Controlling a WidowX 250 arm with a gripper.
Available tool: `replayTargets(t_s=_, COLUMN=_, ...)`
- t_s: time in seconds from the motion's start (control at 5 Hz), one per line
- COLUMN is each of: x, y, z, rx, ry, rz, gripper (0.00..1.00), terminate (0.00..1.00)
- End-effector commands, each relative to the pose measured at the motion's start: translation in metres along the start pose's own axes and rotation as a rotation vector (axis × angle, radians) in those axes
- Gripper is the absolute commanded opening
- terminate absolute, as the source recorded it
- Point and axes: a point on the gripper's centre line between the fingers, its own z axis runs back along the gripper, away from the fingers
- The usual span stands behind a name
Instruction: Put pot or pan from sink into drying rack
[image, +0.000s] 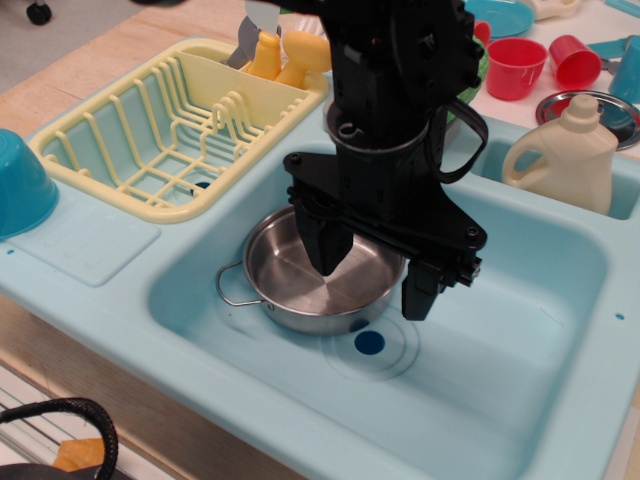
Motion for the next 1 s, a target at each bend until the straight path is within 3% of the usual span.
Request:
replayTargets(t_s=0.0, x=0.0, y=0.0, z=0.0, rx=0.0, ry=0.0, rz=0.0, gripper=1.0, terminate=0.0)
replayTargets(t_s=0.4, x=-0.003, y=0.006, z=-0.026, rx=0.002, ry=-0.027, rz=-0.017, gripper=1.0, terminate=0.0)
replayTargets(t_s=0.6, x=-0.001, y=0.009, z=-0.038, rx=-0.026, ry=-0.023, rz=-0.03, gripper=1.0, terminate=0.0)
replayTargets(t_s=0.8, x=-0.001, y=0.01, z=-0.049, rx=-0.047, ry=-0.029, rz=-0.01, gripper=0.0, terminate=0.0)
